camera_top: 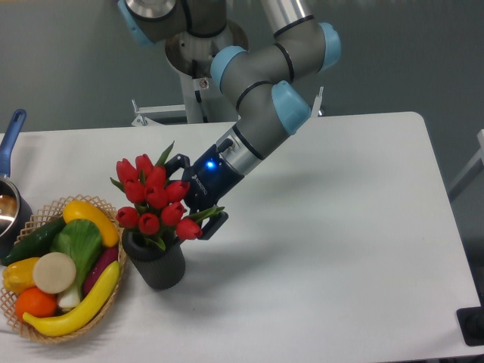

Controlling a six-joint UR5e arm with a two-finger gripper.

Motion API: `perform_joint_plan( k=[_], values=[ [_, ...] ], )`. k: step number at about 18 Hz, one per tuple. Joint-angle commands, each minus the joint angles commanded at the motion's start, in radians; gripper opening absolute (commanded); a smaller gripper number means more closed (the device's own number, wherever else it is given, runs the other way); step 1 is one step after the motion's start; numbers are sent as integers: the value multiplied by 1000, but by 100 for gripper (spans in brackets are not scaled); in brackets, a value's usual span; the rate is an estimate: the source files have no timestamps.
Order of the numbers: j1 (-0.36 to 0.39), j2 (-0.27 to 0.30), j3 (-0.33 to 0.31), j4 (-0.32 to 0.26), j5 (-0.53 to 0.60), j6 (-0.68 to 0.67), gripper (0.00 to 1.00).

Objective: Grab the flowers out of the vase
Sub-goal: 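Close the gripper on the tulip bouquet stems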

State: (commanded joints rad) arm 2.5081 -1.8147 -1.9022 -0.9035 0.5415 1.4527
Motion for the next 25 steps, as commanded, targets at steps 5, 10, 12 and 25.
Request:
perform_joint_plan(
  k=[5, 10, 12, 25],
  values=[
    [-15, -2, -2, -2, -2, 2, 100],
    [-32, 2, -5, 11, 0, 2, 80],
    [-34, 2, -5, 12, 0, 2, 66],
    [-32, 6, -6, 17, -3, -3, 40]
  ],
)
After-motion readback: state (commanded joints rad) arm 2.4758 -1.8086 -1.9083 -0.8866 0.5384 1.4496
